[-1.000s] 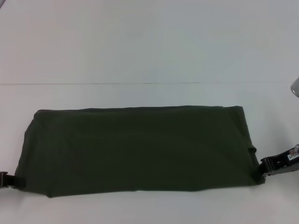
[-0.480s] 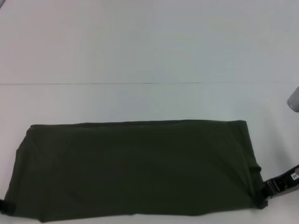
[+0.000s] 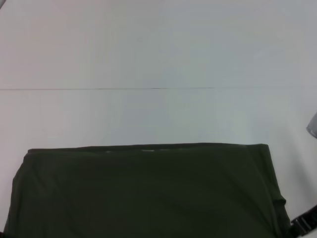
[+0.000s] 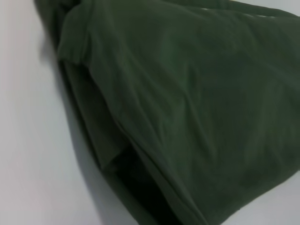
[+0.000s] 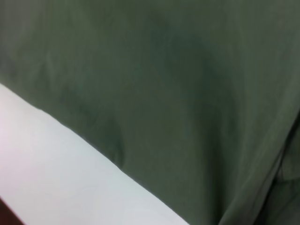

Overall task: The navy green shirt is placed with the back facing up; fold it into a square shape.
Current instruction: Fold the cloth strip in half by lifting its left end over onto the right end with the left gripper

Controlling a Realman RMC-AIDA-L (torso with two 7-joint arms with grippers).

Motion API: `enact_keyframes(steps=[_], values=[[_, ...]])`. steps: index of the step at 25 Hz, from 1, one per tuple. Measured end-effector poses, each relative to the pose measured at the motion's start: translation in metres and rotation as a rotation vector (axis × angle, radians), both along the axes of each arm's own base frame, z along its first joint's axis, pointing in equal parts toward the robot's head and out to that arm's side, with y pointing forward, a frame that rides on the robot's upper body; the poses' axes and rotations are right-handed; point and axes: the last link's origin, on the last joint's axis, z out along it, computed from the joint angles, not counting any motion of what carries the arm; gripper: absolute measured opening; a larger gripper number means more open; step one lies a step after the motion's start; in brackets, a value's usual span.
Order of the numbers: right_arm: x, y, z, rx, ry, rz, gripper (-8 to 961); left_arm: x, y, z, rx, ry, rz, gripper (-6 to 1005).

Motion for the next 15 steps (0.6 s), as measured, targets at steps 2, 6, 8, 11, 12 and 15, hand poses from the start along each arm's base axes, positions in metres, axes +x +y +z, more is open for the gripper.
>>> enact_keyframes(steps=[2, 6, 8, 11, 12, 15], values=[[0.0011, -0.0037, -0.0002, -0.019, 0.003, 0.002, 2, 0.003, -0.002, 0.0008, -0.026, -0.005, -0.006, 61], [0.0027, -0.0095, -0.0019, -0.05, 0.004, 0.006, 1, 0.0069, -0.005, 0.0005, -0.068, -0.008, -0.014, 61], [0.003, -0.0108, -0.0028, -0.058, 0.004, 0.008, 1, 0.0063, -0.0058, 0.0009, -0.071, -0.003, -0.01, 61], [0.0033, -0.0111, -0.0031, -0.058, 0.004, 0.01, 1, 0.0044, -0.0058, 0.0013, -0.061, 0.002, -0.005, 61], [0.0034, -0.0109, -0.0032, -0.057, 0.003, 0.01, 1, 0.004, -0.0056, 0.0014, -0.058, 0.004, -0.004, 61], [0.0035, -0.0103, -0.0033, -0.053, 0.002, 0.012, 2, 0.0026, -0.0048, 0.0017, -0.048, 0.011, -0.002, 61]])
